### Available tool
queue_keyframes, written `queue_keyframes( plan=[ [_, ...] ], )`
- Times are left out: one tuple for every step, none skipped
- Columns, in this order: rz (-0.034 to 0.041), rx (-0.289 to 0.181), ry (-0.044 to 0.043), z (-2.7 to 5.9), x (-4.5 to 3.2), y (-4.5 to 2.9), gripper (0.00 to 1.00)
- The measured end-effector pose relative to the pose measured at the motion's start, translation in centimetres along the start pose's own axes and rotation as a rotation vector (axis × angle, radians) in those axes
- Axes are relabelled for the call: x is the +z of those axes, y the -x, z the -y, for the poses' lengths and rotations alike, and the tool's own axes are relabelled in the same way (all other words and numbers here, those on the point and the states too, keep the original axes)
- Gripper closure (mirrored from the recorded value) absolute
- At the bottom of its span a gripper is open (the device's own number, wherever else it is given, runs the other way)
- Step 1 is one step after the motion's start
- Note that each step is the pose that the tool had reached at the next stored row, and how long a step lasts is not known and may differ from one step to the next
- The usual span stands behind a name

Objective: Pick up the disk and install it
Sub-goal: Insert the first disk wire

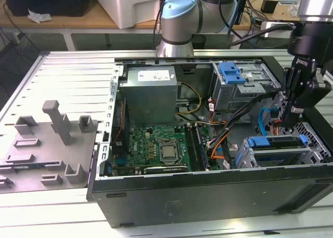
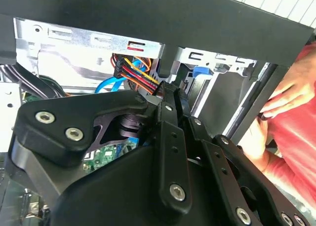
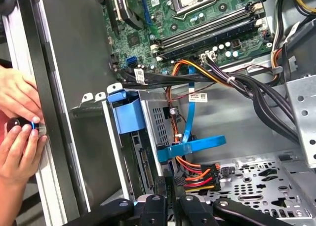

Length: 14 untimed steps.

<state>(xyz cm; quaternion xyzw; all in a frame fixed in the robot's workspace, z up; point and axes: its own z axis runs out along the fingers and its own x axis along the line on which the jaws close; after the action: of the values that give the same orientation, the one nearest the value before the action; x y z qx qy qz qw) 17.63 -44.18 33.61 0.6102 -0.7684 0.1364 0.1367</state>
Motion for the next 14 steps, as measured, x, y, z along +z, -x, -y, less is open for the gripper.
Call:
queue_keyframes(
  plan=[
    [0.0006, -0.008, -0.0042, -0.02, 0.0, -0.02, 0.84],
    [0.0012, -0.017, -0.0086, -0.06, 0.0, -0.06, 0.84],
    [0.0017, -0.024, -0.0126, -0.12, 0.02, -0.11, 0.84],
    [0.002, -0.028, -0.0146, -0.17, 0.03, -0.16, 0.84],
    [0.0024, -0.03, -0.0164, -0.25, 0.06, -0.21, 0.84],
    [0.0027, -0.032, -0.0183, -0.34, 0.08, -0.27, 0.84],
    [0.0031, -0.034, -0.0207, -0.48, 0.1, -0.35, 0.84],
    [0.0034, -0.036, -0.0225, -0.58, 0.12, -0.41, 0.84],
    [0.0039, -0.038, -0.0245, -0.68, 0.15, -0.48, 0.84],
    [0.0043, -0.04, -0.0278, -0.82, 0.18, -0.57, 0.84],
    [0.0048, -0.044, -0.0307, -0.91, 0.2, -0.65, 0.84],
    [0.0054, -0.047, -0.0336, -0.98, 0.23, -0.72, 0.84],
    [0.0059, -0.05, -0.0361, -1.03, 0.25, -0.78, 0.84],
    [0.0064, -0.054, -0.0394, -1.08, 0.28, -0.86, 0.84]
  ],
)
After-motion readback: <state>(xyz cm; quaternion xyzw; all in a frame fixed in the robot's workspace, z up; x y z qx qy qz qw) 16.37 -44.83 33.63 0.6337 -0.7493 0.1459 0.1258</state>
